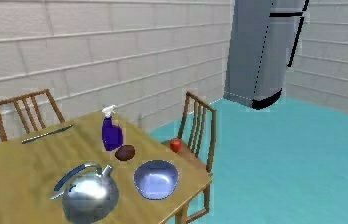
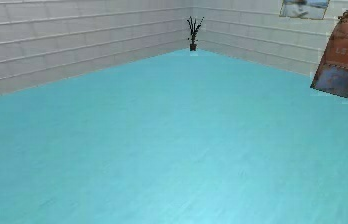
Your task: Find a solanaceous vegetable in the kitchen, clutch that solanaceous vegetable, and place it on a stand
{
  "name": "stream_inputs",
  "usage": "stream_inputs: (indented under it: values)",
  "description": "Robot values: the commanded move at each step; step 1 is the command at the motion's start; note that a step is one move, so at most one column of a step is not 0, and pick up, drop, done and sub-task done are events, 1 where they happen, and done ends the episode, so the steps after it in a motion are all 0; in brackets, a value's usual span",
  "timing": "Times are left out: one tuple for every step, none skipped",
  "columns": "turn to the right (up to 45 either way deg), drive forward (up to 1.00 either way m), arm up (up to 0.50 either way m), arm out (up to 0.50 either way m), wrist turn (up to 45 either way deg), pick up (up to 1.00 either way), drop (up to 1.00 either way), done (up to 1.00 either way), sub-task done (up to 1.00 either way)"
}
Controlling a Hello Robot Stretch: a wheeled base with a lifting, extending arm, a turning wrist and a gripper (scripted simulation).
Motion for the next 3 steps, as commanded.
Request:
stream_inputs:
  values:
    - [-45.0, 0.00, 0.00, 0.00, 0.0, 0.00, 0.00, 0.00, 0.00]
    - [-45.0, 0.00, 0.00, 0.00, 0.0, 0.00, 0.00, 0.00, 0.00]
    - [-15.0, 0.00, 0.00, 0.00, 0.0, 0.00, 0.00, 0.00, 0.00]
